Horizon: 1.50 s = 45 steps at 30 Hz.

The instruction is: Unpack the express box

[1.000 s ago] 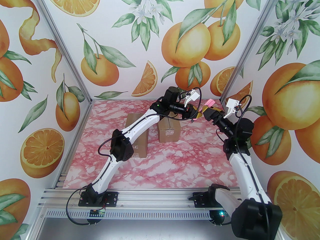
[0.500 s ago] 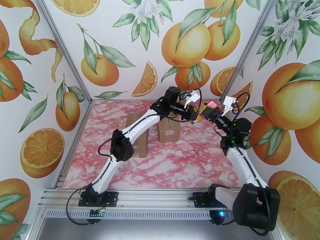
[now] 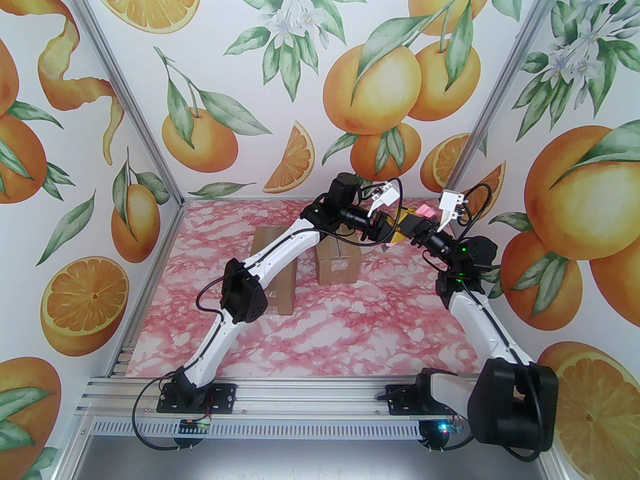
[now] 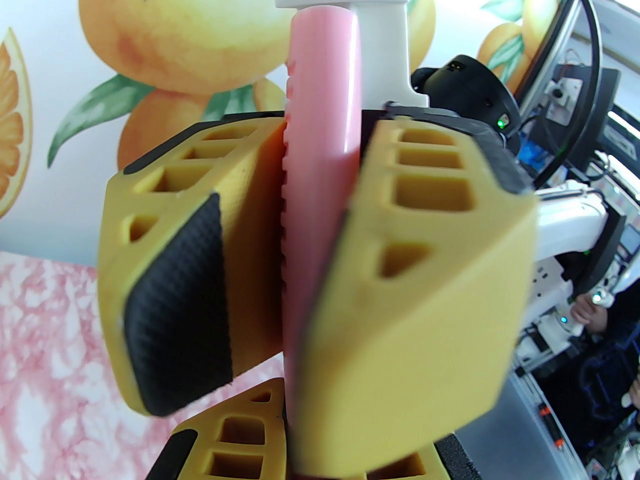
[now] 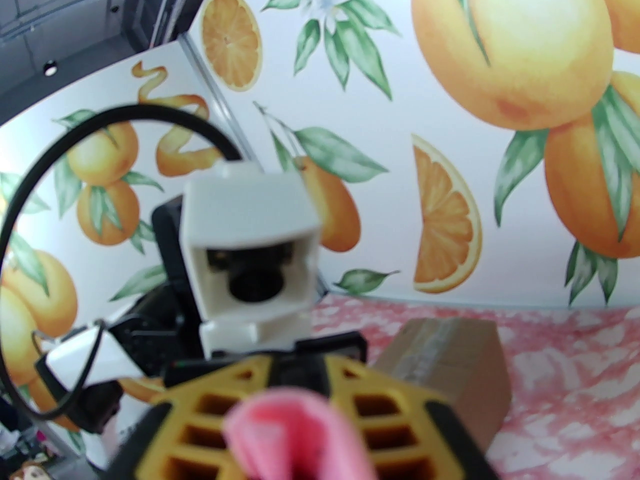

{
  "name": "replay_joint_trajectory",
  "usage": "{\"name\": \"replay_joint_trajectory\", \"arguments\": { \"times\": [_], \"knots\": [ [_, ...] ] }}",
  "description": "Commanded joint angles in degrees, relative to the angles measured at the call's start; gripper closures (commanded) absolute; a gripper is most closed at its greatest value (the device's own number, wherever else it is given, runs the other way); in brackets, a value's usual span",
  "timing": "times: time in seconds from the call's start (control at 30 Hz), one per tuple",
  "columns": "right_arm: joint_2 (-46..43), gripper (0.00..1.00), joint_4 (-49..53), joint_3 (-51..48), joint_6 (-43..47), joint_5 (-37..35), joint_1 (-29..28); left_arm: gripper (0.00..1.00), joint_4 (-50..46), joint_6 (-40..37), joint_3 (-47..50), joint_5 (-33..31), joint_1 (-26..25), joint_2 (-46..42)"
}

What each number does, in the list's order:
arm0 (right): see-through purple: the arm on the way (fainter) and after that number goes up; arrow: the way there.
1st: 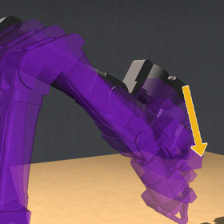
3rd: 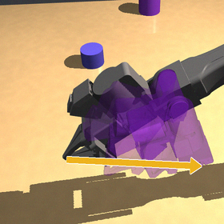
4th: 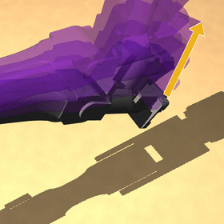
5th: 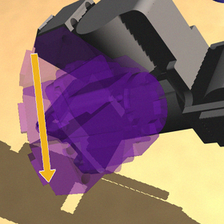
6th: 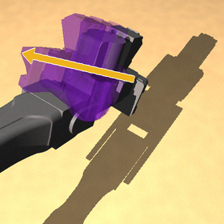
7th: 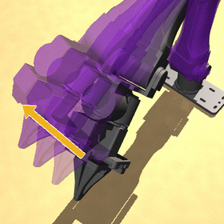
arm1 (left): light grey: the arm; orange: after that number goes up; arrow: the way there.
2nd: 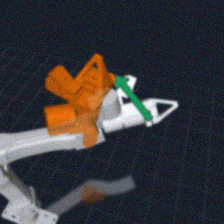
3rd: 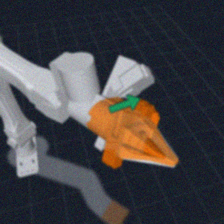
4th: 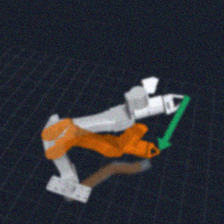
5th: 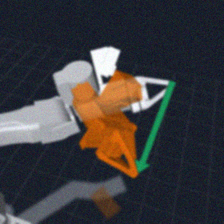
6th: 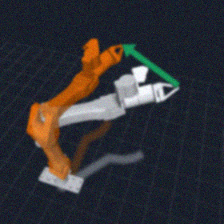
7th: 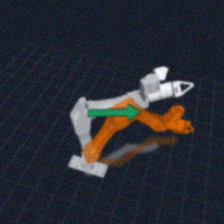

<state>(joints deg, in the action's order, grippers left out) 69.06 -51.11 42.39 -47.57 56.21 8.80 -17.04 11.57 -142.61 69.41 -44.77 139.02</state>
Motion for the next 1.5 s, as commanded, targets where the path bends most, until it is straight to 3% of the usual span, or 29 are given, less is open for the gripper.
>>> {"name": "replay_joint_trajectory", "arguments": {
  "times": [0.0, 0.2, 0.3, 0.37, 0.43, 0.63, 0.73, 0.9, 1.17, 1.37, 1.47],
  "knots": [
    [-0.1, 0.90, -2.1, 1.1, 1.0, 0.8, -0.4, 1.00, -0.4, -1.2, -2.6, 0.9, 0.7, -1.4],
    [-1.5, 1.00, -0.7, 0.2, 3.4, -0.5, -0.8, 0.98, -1.8, -1.6, -2.6, 0.9, 1.1, -1.5],
    [-2.5, 1.00, 0.8, -0.3, 5.3, -1.8, -1.1, 0.78, -2.5, -2.3, -2.6, 0.6, 1.2, -1.6],
    [-3.0, 1.00, 0.9, -0.4, 5.6, -2.5, -1.1, 0.59, -3.7, -3.3, -2.6, 0.4, 1.2, -1.8],
    [-3.1, 1.00, 0.9, -0.1, 5.6, -2.6, -1.1, 0.57, -5.4, -4.7, -2.6, 0.2, 1.3, -1.9],
    [-3.0, 1.00, 0.5, 0.0, 5.5, -4.0, -1.2, 0.58, -6.5, -6.1, -2.6, -0.6, 1.4, -2.0],
    [-2.6, 1.00, 0.0, 0.1, 5.0, -3.6, -1.3, 0.68, -5.7, -5.8, -2.6, 0.0, 1.4, -2.0],
    [-1.9, 1.00, -1.7, 0.4, 4.0, -3.8, -1.5, 0.68, -4.8, -4.9, -2.6, 1.2, 1.4, -1.6],
    [-0.3, 1.00, -1.5, 1.4, 3.4, -1.8, -1.9, 0.89, -3.8, -4.6, -2.7, 1.8, 1.4, -1.8],
    [0.5, 0.92, 1.2, 1.9, 3.6, 0.5, -2.0, 0.95, -3.2, -4.6, -3.1, 1.9, 1.5, -1.8],
    [0.3, 0.77, 3.8, 2.1, 4.8, 1.7, -2.1, 0.97, -3.6, -4.6, -3.8, 2.7, 1.7, -1.4]
  ]
}}
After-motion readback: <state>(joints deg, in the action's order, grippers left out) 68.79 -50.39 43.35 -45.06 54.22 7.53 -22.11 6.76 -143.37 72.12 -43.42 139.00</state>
